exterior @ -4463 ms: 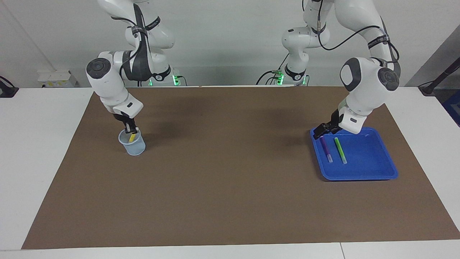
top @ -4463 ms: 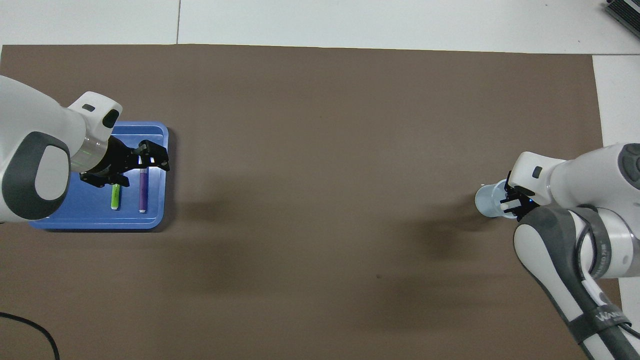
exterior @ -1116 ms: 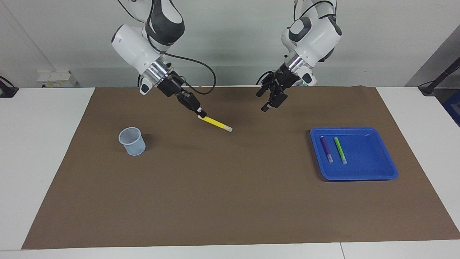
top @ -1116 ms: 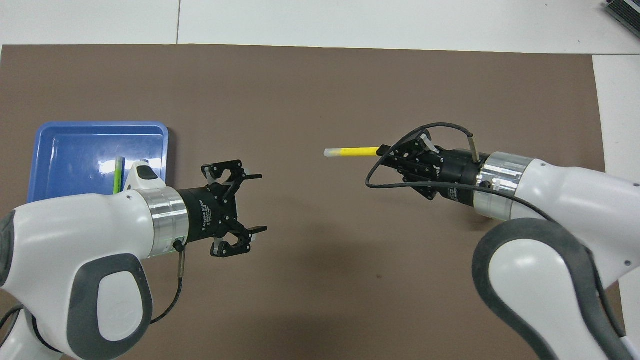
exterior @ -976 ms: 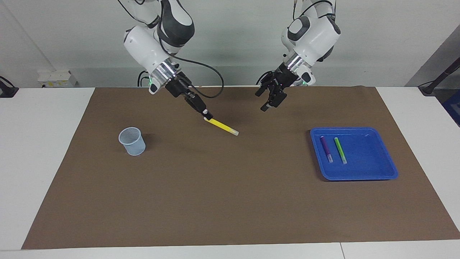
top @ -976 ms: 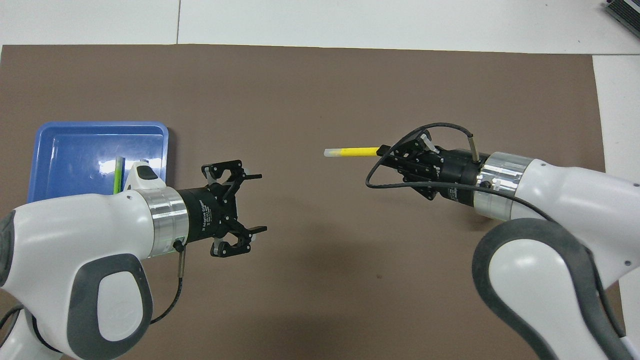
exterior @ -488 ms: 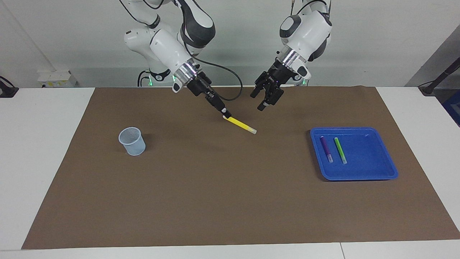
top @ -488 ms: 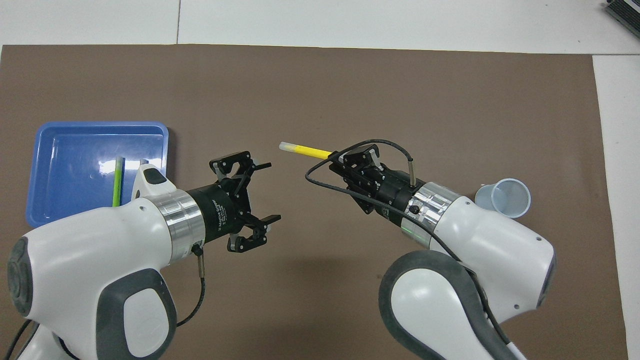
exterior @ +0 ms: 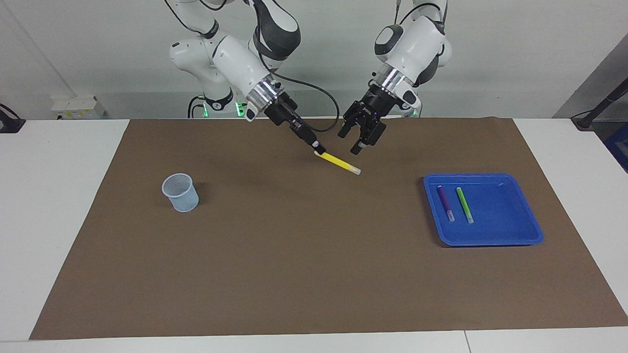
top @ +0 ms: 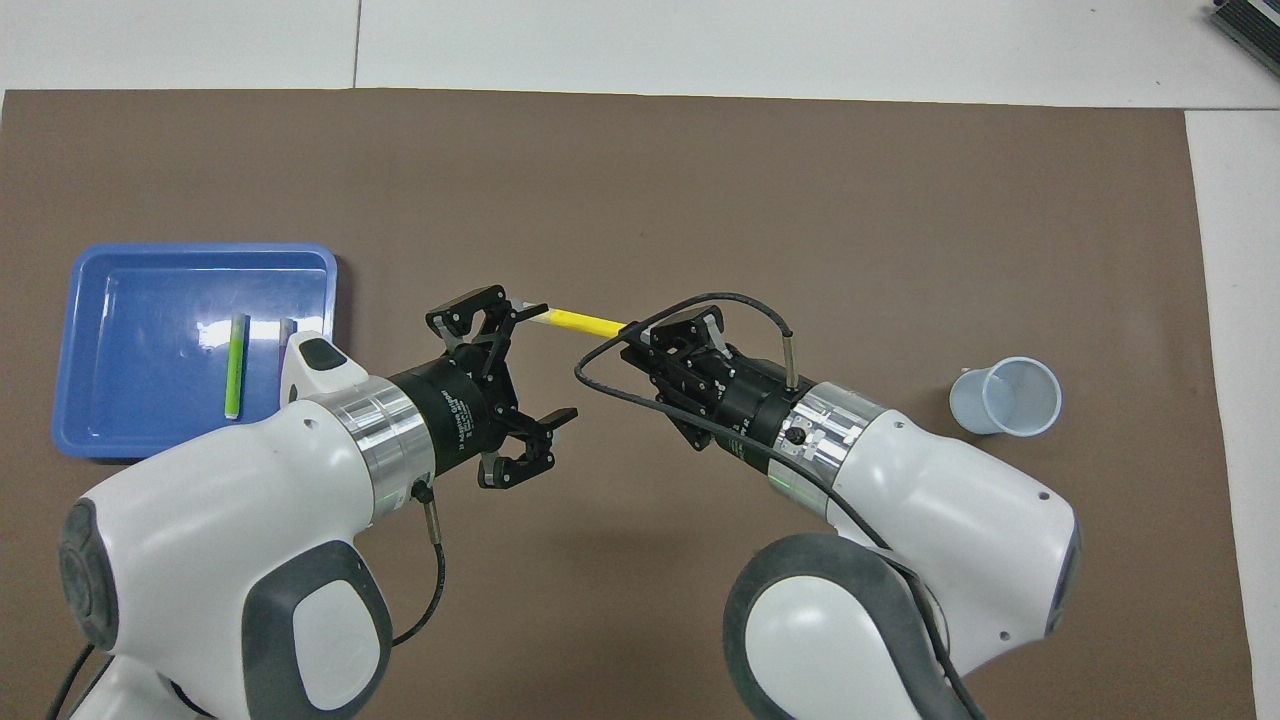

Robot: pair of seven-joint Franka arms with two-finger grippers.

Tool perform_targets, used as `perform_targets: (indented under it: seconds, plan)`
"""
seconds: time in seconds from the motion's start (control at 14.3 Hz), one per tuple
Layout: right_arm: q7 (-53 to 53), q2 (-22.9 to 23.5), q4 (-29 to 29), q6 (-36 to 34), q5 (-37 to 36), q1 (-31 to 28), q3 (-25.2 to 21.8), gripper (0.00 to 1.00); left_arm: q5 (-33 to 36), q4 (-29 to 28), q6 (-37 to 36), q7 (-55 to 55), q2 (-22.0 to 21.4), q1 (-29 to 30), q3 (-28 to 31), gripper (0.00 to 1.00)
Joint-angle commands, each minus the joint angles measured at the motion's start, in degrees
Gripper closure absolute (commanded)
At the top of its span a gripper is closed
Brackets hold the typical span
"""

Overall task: Right arm passes pens to left for tray arrangement
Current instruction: 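Carry the yellow pen toward the open left gripper with the right gripper, then close the left gripper on the yellow pen and open the right gripper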

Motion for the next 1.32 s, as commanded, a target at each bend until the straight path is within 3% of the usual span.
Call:
perform_targets:
  seconds: [0.0, 0.21, 0.56, 0.84, 1.05, 1.26]
  plan:
    - [1.2, -0.68, 0.07, 0.61, 1.71, 1.73, 0.2, 1.0, -0.17, -0.17, 5.21, -1.17, 2.26, -2.84, 0.17, 0.05]
    - [1.03, -0.77, -0.02, 0.61, 1.71, 2.27, 0.2, 1.0, -0.26, 0.01, 6.72, -1.26, 3.76, -3.38, 0.17, 0.05]
    - [0.67, -0.77, -0.02, 0.53, 1.71, 2.53, 0.2, 1.0, -0.17, 0.36, 6.37, 1.19, 4.29, -3.73, 0.26, 0.25]
    - [0.15, -0.77, -0.02, 0.35, 1.62, 2.53, 0.2, 1.0, -0.17, 0.1, -0.03, 2.52, 1.49, -2.85, 0.43, 0.26]
    - [0.06, -0.77, -0.02, 0.35, 1.62, 2.53, 0.2, 1.0, -0.17, -0.08, -0.4, 3.57, 1.3, -2.32, 0.43, 0.29]
    - [0.06, -0.77, -0.02, 0.26, 1.62, 2.53, 0.2, 1.0, -0.17, -0.17, -0.4, 3.58, 1.22, -2.32, 0.43, 0.64]
